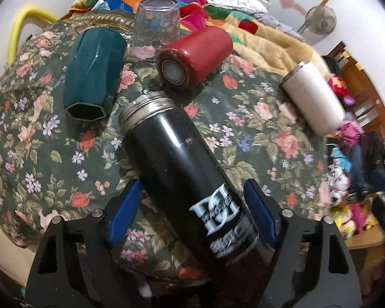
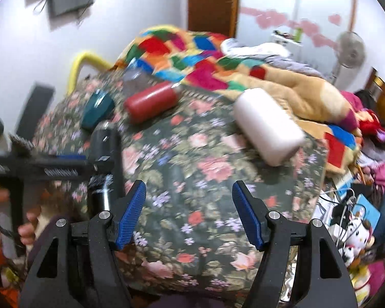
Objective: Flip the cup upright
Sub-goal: 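Bring the left gripper to the thermos and grasp it near the base while the right gripper releases, then lift the black thermos with the left gripper and rotate it upright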
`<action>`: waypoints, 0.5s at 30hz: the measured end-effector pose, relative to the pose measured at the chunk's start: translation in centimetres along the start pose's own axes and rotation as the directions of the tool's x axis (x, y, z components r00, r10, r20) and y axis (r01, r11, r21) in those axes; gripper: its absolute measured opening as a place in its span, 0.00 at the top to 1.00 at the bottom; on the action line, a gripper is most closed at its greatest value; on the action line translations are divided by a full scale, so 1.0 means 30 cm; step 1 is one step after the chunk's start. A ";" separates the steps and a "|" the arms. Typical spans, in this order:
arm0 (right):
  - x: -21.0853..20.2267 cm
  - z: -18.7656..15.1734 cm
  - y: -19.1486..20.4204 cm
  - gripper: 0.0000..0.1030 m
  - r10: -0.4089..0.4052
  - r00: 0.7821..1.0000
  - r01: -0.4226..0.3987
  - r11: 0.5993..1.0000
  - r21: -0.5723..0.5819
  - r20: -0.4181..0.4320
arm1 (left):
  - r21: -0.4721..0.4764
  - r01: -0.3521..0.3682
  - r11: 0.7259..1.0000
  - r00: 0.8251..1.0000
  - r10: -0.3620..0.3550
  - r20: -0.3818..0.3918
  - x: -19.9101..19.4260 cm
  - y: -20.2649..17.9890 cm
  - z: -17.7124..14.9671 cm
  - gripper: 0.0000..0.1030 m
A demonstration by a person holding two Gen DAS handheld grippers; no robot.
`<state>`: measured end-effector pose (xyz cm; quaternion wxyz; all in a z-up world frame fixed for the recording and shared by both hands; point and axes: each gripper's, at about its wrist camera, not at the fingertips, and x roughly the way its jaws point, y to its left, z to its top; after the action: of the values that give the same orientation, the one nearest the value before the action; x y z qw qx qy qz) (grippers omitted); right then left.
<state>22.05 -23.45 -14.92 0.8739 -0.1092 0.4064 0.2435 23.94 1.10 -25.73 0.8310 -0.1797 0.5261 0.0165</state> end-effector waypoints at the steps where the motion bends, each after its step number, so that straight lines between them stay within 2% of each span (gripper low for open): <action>1: -0.014 -0.001 -0.008 0.32 -0.004 1.000 0.004 1.000 0.012 0.014 | 0.001 -0.010 1.000 1.000 0.010 -0.004 0.011 -0.003 0.005 0.22; 7: -0.049 0.001 -0.039 0.30 -0.011 0.997 0.006 0.998 0.068 0.077 | 0.009 -0.054 0.999 0.998 0.054 -0.039 0.079 -0.022 0.038 0.23; 12: -0.059 -0.013 -0.047 0.30 -0.001 0.996 -0.009 0.995 0.101 0.092 | 0.105 -0.128 0.986 0.992 0.128 0.005 0.098 -0.088 0.051 0.26; 15: -0.062 -0.019 -0.054 0.30 0.004 0.995 -0.016 0.992 0.125 0.096 | 0.146 -0.139 0.979 0.990 0.135 0.038 0.079 -0.117 0.048 0.29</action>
<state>21.49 -25.69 -13.87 0.8961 -0.0403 0.3793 0.2268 27.00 -2.12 -26.27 0.8463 -0.0804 0.5253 0.0371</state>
